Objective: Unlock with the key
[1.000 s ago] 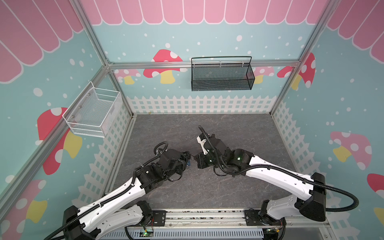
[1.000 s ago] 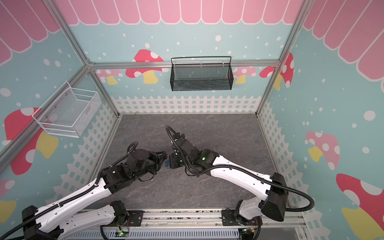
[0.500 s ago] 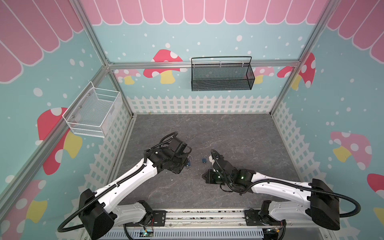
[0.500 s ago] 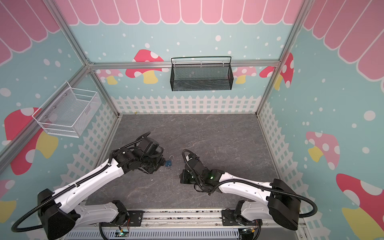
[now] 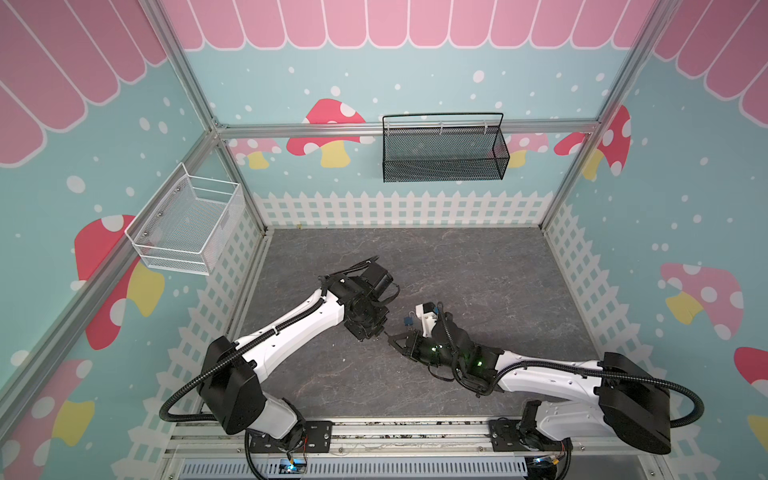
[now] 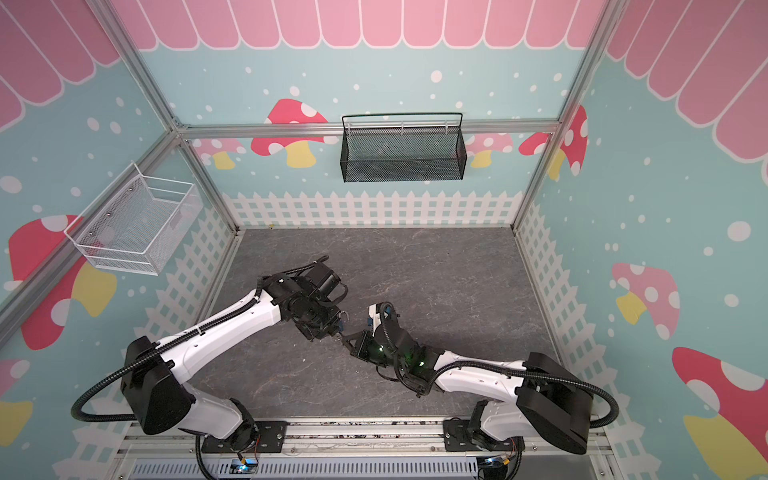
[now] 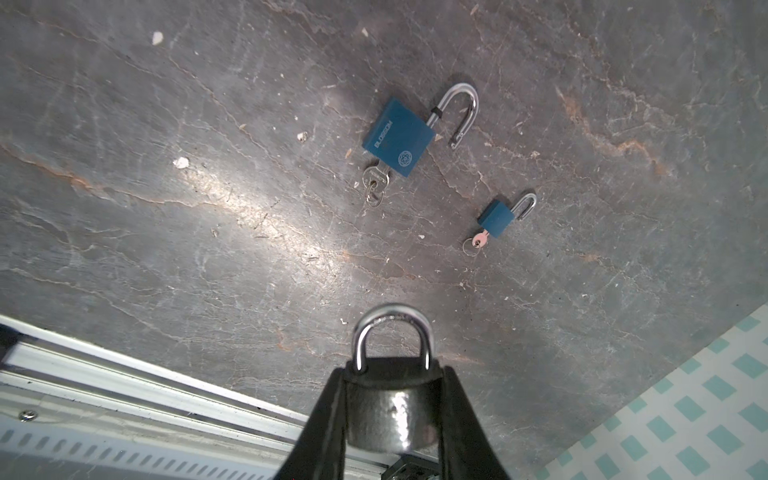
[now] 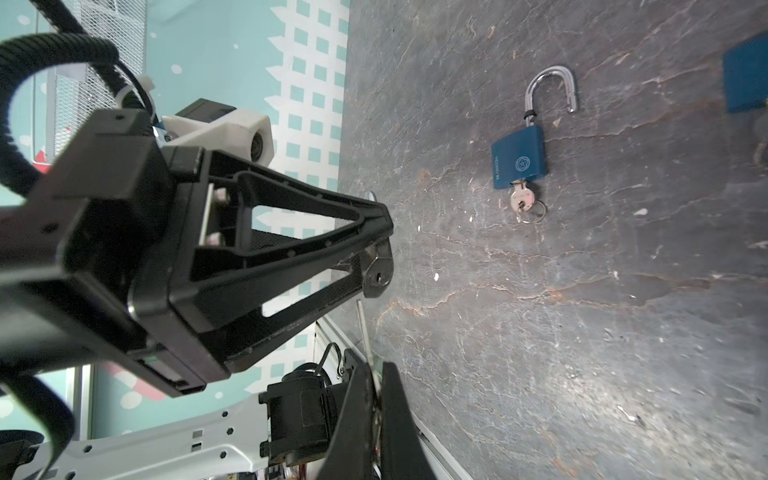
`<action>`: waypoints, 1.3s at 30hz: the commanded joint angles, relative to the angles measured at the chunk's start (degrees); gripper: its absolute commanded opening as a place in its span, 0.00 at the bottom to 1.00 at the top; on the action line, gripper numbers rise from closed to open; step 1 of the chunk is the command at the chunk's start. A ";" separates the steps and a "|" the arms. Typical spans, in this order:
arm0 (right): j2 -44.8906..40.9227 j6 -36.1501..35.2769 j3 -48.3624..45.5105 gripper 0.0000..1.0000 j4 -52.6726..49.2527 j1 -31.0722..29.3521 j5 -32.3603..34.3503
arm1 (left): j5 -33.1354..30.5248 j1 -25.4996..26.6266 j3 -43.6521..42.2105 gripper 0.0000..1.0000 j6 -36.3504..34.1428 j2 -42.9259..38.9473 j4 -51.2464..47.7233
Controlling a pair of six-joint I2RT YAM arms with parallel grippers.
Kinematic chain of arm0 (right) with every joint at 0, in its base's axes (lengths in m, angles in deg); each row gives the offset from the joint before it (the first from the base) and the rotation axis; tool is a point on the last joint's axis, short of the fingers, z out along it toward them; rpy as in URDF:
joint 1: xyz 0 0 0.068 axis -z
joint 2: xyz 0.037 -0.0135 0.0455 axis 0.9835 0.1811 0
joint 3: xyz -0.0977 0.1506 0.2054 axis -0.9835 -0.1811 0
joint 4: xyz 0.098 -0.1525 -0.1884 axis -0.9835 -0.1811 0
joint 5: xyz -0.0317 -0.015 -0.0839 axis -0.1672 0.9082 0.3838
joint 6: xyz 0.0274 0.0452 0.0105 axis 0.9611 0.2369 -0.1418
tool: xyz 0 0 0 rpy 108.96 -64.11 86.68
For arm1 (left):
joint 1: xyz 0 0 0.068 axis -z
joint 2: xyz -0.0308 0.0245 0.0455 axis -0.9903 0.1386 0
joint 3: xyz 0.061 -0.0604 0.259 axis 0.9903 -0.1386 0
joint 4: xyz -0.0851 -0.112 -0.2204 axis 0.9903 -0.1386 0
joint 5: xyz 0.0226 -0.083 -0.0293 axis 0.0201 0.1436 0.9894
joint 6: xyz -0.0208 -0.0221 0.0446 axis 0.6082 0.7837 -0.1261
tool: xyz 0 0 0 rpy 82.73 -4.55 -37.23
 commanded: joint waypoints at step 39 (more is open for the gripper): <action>1.44 5.21 1.26 0.00 4.11 -1.89 5.46 | -5.44 2.70 6.58 0.00 -0.68 2.98 -6.33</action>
